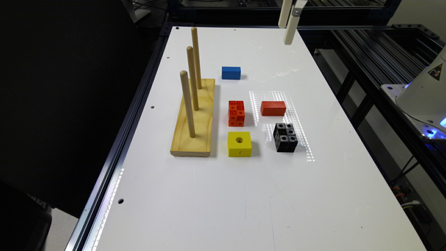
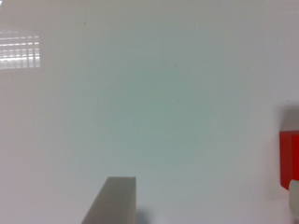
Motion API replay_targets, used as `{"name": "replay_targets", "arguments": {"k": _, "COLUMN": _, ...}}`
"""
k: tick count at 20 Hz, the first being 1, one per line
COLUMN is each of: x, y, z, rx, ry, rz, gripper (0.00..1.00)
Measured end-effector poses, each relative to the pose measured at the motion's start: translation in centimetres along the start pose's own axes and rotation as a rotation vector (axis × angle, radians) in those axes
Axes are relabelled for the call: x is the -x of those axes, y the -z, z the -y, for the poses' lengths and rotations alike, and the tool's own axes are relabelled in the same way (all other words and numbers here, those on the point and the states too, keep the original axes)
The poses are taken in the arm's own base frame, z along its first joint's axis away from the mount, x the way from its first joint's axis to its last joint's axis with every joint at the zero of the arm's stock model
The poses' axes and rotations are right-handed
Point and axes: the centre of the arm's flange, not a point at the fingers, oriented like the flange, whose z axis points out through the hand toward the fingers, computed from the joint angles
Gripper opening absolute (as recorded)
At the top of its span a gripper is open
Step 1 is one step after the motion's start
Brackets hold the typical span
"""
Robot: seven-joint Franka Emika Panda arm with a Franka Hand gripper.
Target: Pick up narrow blue stick.
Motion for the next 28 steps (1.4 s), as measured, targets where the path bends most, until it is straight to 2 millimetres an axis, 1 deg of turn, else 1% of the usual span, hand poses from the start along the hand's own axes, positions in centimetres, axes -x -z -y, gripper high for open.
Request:
{"name": "replay_targets", "arguments": {"k": 6, "x": -1.1, "y": -0.6, "z": 0.4, "rx": 0.007, "ry": 0.002, "rz": 0.011, "gripper": 1.00}}
{"name": "replay_targets", "arguments": {"k": 19, "x": -1.6, "y": -0.2, "z": 0.7, "rx": 0.001, "ry": 0.005, "rz": 0.001, "gripper": 1.00}}
{"name": "replay_targets", "arguments": {"k": 22, "x": -1.9, "y": -0.1, "z": 0.9, "rx": -0.001, "ry": 0.006, "rz": -0.002, "gripper": 1.00}}
{"name": "replay_targets", "arguments": {"k": 25, "x": -3.2, "y": 0.0, "z": 1.7, "rx": -0.005, "ry": 0.005, "rz": -0.008, "gripper": 1.00}}
{"name": "replay_targets", "arguments": {"k": 28, "x": -4.9, "y": -0.3, "z": 2.6, "rx": -0.005, "ry": 0.004, "rz": -0.008, "gripper": 1.00}}
